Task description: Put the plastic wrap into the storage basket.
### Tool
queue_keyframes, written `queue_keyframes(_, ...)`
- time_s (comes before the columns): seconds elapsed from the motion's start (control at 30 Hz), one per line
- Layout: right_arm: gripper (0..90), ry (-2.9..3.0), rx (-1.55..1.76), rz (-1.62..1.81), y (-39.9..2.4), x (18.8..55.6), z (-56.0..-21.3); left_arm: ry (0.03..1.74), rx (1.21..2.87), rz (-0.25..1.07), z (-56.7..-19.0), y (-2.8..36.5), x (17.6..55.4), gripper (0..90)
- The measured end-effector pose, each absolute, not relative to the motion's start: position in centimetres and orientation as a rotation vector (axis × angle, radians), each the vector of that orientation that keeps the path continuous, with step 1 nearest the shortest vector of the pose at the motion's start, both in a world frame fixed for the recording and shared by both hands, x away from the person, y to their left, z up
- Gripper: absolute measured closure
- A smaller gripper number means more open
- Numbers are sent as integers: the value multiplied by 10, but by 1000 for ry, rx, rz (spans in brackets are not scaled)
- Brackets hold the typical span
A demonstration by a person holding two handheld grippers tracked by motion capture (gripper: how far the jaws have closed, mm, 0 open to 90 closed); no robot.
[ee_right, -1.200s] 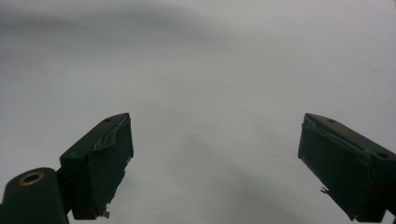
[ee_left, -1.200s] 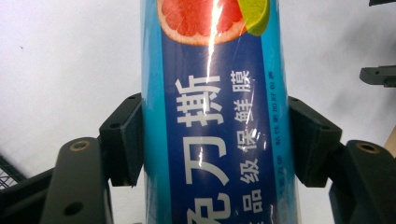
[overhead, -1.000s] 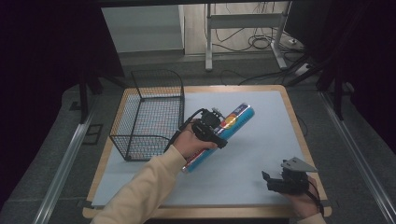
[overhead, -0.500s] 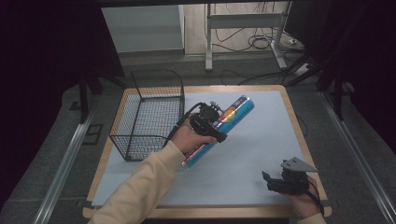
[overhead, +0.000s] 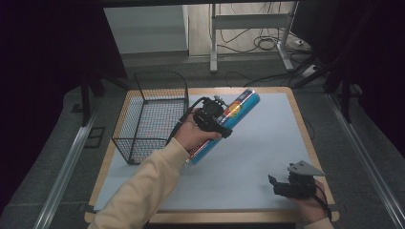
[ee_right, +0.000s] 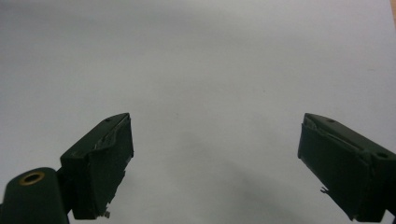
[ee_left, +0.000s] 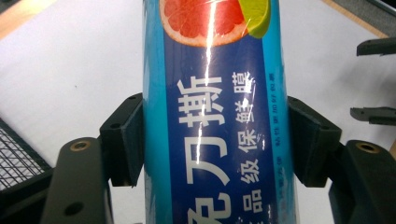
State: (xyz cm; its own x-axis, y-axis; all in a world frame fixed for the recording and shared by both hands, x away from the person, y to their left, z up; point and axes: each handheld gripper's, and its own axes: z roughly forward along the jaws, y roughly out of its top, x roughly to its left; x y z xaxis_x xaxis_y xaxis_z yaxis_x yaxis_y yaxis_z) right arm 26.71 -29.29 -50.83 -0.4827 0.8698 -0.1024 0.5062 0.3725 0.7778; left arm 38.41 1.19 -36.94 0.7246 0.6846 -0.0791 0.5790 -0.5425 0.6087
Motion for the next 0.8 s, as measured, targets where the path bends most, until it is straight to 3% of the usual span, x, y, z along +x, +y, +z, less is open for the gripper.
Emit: queue_keyframes(0.8, 110, 2128, 1182, 949, -293, 267, -508, 1027, 2255, 249, -355, 25, 417, 317)
